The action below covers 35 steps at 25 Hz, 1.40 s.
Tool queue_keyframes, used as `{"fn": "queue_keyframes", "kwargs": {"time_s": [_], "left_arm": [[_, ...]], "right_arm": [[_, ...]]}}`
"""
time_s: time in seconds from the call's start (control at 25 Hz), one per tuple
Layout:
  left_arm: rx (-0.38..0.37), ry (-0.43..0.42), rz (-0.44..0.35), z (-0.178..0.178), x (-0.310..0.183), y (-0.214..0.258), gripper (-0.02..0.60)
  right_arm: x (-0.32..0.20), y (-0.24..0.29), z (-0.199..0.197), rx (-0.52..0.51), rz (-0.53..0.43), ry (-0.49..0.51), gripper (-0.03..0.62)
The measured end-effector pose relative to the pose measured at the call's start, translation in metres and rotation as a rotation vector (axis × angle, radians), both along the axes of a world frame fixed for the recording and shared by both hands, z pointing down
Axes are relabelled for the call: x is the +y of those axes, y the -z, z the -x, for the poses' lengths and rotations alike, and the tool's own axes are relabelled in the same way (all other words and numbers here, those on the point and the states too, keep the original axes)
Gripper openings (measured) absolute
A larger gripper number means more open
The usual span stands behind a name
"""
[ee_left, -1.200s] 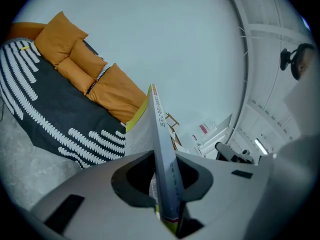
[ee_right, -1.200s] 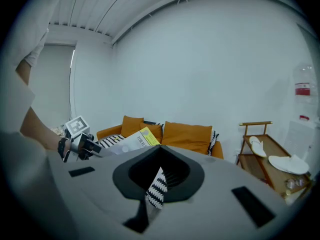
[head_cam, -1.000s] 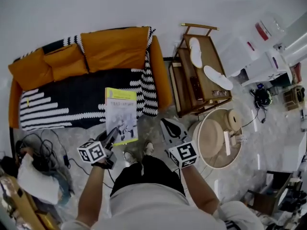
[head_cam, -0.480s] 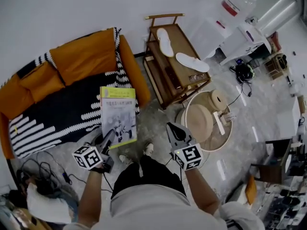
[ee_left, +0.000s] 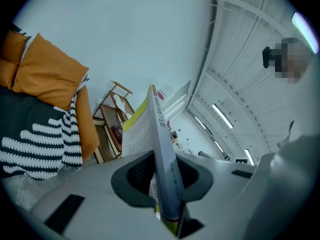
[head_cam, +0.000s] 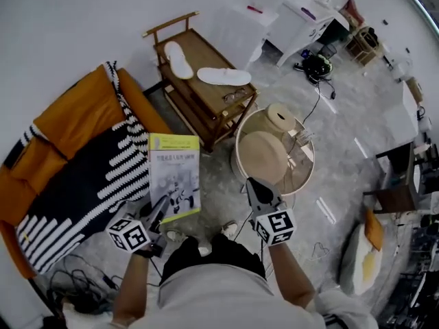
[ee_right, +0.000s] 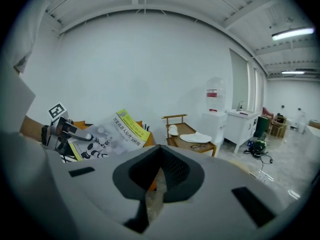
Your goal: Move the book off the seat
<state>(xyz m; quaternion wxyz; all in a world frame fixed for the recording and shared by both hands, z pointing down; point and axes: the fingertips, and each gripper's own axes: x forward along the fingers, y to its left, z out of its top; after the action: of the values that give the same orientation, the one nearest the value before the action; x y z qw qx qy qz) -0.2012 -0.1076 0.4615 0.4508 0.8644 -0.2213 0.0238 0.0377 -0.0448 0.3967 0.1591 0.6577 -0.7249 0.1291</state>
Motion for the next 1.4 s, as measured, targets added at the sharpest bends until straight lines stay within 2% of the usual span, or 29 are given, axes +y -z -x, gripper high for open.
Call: {"fn": "queue_keyframes", "kwargs": {"time_s": [0.12,0.44,0.68,0.88,1.04,1.16,1.32,1.4], "left_arm": [[0.003,-0.076,-0.008,-0.054,0.018,0.006,0.080],[0.006,-0.212,-0.029,-0.191,0.071,0.039,0.080],[0.025,-0.243,-0.011,-0.292,0.108,0.052,0.080],[0.018,-0.279,-0.021,-0.325,0.117,0.046,0.080],[0.002,-0.330,-0.026,-0.366,0.132,0.049,0.080],[-0.021,-0.346,0.018,-0.384,0.136,0.044,0.080],[-0.027,-0.426,-0.022,-0.411,0.141,0.047,0.081],[-0.014,-0.460,-0.008,-0.424,0.143,0.044,0.080]], "right_arm": [[0.027,0.000,-0.048,-0.024,-0.025,-0.065,0.021],[0.104,0.012,-0.182,-0.058,-0.076,-0.208,0.021],[0.166,0.013,-0.280,-0.076,-0.103,-0.285,0.021],[0.194,0.008,-0.314,-0.068,-0.122,-0.354,0.021],[0.227,0.011,-0.349,-0.085,-0.153,-0.424,0.021],[0.245,0.011,-0.359,-0.106,-0.172,-0.483,0.021],[0.267,0.002,-0.366,-0.114,-0.168,-0.548,0.021],[0.276,0.000,-0.373,-0.107,-0.167,-0.584,0.021]]}}
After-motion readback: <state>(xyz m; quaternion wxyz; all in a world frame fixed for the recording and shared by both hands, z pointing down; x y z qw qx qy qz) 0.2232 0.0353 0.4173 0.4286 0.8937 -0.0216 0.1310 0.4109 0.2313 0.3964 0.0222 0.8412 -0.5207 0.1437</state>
